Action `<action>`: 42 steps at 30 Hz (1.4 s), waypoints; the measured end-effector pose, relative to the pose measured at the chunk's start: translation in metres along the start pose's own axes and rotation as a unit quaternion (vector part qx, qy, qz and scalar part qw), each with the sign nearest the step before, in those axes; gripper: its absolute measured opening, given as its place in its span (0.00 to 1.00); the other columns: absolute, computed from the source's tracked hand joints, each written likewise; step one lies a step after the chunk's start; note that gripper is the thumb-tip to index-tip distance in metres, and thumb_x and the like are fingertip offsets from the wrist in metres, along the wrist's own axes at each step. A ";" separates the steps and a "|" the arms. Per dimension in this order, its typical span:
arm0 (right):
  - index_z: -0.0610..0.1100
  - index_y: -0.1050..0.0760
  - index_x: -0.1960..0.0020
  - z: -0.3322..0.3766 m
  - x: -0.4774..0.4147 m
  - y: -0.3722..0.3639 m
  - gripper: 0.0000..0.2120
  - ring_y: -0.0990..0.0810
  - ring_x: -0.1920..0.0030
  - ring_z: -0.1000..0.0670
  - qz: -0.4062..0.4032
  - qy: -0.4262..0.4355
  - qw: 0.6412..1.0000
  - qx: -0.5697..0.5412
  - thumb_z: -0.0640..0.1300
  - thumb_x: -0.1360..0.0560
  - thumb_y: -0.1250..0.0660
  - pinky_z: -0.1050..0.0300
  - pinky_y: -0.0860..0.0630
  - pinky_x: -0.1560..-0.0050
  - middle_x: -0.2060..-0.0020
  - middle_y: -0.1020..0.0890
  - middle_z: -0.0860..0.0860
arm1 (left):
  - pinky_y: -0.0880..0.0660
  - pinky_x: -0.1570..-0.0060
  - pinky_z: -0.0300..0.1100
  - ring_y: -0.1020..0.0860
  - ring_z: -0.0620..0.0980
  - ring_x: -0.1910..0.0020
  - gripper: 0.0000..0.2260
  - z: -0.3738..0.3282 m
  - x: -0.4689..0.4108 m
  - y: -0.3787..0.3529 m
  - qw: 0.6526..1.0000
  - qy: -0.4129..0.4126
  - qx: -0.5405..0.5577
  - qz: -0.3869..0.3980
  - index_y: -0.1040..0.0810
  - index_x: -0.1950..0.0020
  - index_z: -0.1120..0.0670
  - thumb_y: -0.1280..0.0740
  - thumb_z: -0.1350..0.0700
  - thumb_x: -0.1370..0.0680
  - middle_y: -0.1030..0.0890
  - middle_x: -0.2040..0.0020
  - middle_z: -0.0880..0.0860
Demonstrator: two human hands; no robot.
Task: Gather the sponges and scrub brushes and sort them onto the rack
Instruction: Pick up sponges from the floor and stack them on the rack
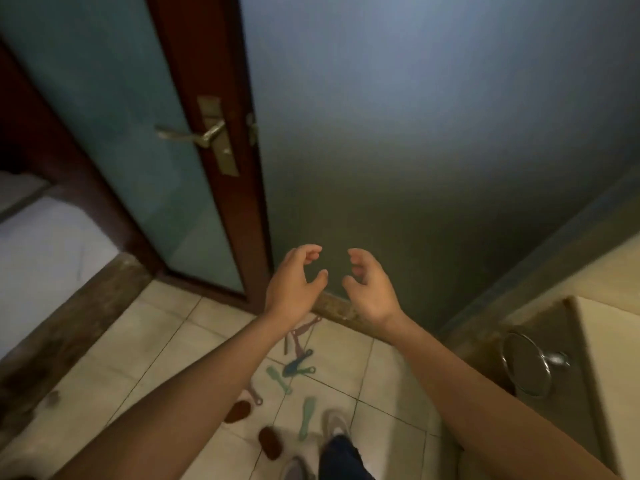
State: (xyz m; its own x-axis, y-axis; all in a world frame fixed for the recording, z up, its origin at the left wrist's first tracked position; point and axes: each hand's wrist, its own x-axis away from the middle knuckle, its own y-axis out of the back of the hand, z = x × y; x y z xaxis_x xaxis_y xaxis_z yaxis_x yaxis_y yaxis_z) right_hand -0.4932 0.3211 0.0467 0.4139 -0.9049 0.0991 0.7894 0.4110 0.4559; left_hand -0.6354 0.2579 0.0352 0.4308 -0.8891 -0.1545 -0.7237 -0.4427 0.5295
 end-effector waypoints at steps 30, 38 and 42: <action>0.47 0.32 0.30 -0.077 -0.063 -0.246 0.21 0.26 0.36 0.50 0.361 -0.015 0.926 0.108 0.43 0.23 0.36 0.60 0.30 0.46 0.33 0.28 0.49 | 0.26 0.48 0.34 0.27 0.36 0.46 0.18 0.224 0.093 0.058 0.923 0.365 -0.088 -0.088 0.27 0.35 0.44 0.31 0.54 0.25 0.26 0.40 0.42; 0.45 0.34 0.30 -0.168 -0.013 -0.341 0.27 0.26 0.41 0.52 0.280 -0.149 0.940 0.130 0.38 0.27 0.30 0.66 0.29 0.50 0.36 0.28 0.49 | 0.23 0.49 0.37 0.25 0.39 0.48 0.20 0.358 0.114 0.061 0.940 0.307 -0.116 0.094 0.27 0.36 0.46 0.29 0.57 0.26 0.25 0.40 0.44; 0.50 0.34 0.31 -0.229 0.009 -0.385 0.27 0.29 0.45 0.58 0.233 -0.233 0.936 0.124 0.43 0.26 0.29 0.73 0.33 0.54 0.34 0.29 0.52 | 0.30 0.54 0.26 0.27 0.33 0.48 0.21 0.431 0.129 0.046 0.939 0.283 -0.120 0.155 0.29 0.38 0.42 0.29 0.56 0.27 0.26 0.42 0.38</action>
State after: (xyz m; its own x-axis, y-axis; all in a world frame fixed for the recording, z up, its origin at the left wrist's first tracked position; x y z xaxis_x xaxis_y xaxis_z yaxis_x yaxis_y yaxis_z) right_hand -0.6898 0.1800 -0.3307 0.3983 -0.6078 0.6869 0.4193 0.7867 0.4530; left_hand -0.8452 0.0731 -0.3196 0.4866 -0.7367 0.4696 -0.7483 -0.0741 0.6592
